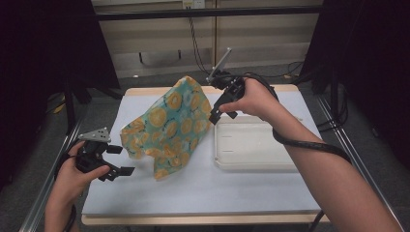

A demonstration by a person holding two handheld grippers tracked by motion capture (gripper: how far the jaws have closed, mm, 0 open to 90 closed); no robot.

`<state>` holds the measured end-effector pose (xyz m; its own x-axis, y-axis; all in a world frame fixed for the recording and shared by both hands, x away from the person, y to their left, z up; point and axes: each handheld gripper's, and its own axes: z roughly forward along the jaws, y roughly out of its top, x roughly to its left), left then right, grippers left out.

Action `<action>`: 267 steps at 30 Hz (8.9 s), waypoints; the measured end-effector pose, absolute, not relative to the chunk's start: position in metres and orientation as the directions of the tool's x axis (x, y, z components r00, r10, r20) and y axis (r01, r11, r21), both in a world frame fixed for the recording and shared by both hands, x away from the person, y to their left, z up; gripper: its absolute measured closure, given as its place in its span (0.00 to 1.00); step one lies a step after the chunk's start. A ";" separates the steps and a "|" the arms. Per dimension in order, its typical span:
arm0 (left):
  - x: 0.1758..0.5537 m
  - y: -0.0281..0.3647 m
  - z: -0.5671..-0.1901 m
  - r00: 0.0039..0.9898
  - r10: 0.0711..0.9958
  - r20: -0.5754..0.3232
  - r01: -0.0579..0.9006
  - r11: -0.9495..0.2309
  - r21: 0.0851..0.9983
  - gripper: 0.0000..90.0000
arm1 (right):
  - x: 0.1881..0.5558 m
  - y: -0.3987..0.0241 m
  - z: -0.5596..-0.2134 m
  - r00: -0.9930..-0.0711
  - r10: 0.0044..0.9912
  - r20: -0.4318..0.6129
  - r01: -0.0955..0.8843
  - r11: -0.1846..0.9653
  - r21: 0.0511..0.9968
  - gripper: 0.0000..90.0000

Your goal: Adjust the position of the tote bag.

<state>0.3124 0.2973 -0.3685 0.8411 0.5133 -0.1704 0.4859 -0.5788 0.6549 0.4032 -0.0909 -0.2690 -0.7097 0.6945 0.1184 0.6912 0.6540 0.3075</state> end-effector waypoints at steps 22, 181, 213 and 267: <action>0.314 0.298 -0.370 0.843 0.512 -0.166 0.484 -0.588 0.648 0.03 | 0.419 -0.062 -0.257 -0.596 0.764 0.249 0.790 0.502 0.351 0.16; 0.316 0.290 -0.372 0.848 0.515 -0.129 0.470 -0.618 0.630 0.06 | 0.424 0.017 -0.258 -0.768 0.629 0.116 0.634 0.724 0.272 1.00; 0.314 0.301 -0.371 0.817 0.565 -0.116 0.501 -0.595 0.629 0.06 | 0.461 0.040 -0.250 -0.983 0.175 0.064 0.186 0.941 0.282 1.00; 0.337 0.283 -0.357 0.815 0.571 -0.098 0.498 -0.603 0.623 0.02 | 0.431 -0.052 -0.241 -0.872 0.483 0.079 0.474 0.794 0.382 0.44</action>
